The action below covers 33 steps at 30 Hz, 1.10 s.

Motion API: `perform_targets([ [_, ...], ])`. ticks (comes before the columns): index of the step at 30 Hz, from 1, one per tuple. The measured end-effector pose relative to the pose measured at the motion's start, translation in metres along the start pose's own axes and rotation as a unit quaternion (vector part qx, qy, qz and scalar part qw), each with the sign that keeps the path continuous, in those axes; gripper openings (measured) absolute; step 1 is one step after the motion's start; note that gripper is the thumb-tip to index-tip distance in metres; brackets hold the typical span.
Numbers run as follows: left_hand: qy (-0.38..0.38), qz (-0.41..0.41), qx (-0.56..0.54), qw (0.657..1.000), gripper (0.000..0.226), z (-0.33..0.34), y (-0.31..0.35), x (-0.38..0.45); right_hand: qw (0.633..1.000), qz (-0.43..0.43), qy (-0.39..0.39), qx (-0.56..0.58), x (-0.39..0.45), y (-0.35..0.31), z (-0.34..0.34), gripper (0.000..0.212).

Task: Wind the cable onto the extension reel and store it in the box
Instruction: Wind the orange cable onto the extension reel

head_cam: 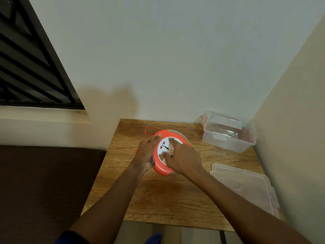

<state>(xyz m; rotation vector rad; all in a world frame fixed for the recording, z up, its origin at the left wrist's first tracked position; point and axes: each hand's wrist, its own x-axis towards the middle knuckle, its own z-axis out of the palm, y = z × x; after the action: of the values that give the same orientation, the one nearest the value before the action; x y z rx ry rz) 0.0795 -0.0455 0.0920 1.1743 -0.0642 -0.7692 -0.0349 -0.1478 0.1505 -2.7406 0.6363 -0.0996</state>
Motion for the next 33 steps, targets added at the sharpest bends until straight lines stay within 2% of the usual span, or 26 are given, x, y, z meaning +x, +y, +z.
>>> perform_targets([
  [2, 0.001, -0.013, 0.013, 1.0, 0.027, -0.005, -0.001, 0.0, 0.998, 0.022, -0.013, 0.061, -0.004, -0.001, 0.003, 0.058],
  [3, -0.002, -0.019, 0.014, 1.0, 0.032, -0.007, 0.0, -0.001, 0.998, 0.015, -0.018, 0.055, -0.006, -0.002, 0.003, 0.058],
  [6, -0.021, -0.021, 0.009, 1.0, 0.045, -0.011, 0.003, 0.0, 0.998, -0.042, -0.009, -0.049, -0.009, -0.001, 0.001, 0.061],
  [8, -0.028, -0.021, 0.022, 0.999, 0.049, -0.014, 0.008, 0.001, 0.987, -0.11, 0.014, -0.112, -0.007, 0.001, -0.006, 0.053],
  [11, -0.032, -0.023, 0.036, 0.999, 0.056, -0.017, 0.013, 0.001, 0.965, -0.209, -0.005, -0.16, -0.001, 0.004, -0.017, 0.052],
  [17, -0.071, -0.022, 0.043, 0.996, 0.05, -0.016, 0.018, -0.004, 0.908, -0.319, -0.081, -0.26, 0.006, 0.01, -0.034, 0.078],
  [24, -0.079, -0.031, 0.07, 0.994, 0.053, -0.011, 0.02, -0.006, 0.842, -0.361, -0.076, -0.393, 0.009, -0.004, -0.041, 0.075],
  [27, -0.087, -0.028, 0.05, 0.995, 0.049, -0.01, 0.022, -0.006, 0.818, -0.388, -0.04, -0.424, 0.014, -0.006, -0.038, 0.076],
  [28, -0.092, -0.022, 0.045, 0.994, 0.047, -0.01, 0.024, -0.006, 0.824, -0.381, -0.026, -0.419, 0.014, -0.006, -0.036, 0.075],
  [29, -0.096, -0.014, 0.042, 0.994, 0.046, -0.008, 0.025, -0.006, 0.845, -0.359, -0.014, -0.395, 0.012, -0.006, -0.031, 0.072],
  [33, -0.055, 0.011, -0.027, 0.998, 0.049, 0.001, 0.025, -0.007, 0.969, -0.151, 0.036, -0.192, 0.016, -0.012, -0.021, 0.059],
])
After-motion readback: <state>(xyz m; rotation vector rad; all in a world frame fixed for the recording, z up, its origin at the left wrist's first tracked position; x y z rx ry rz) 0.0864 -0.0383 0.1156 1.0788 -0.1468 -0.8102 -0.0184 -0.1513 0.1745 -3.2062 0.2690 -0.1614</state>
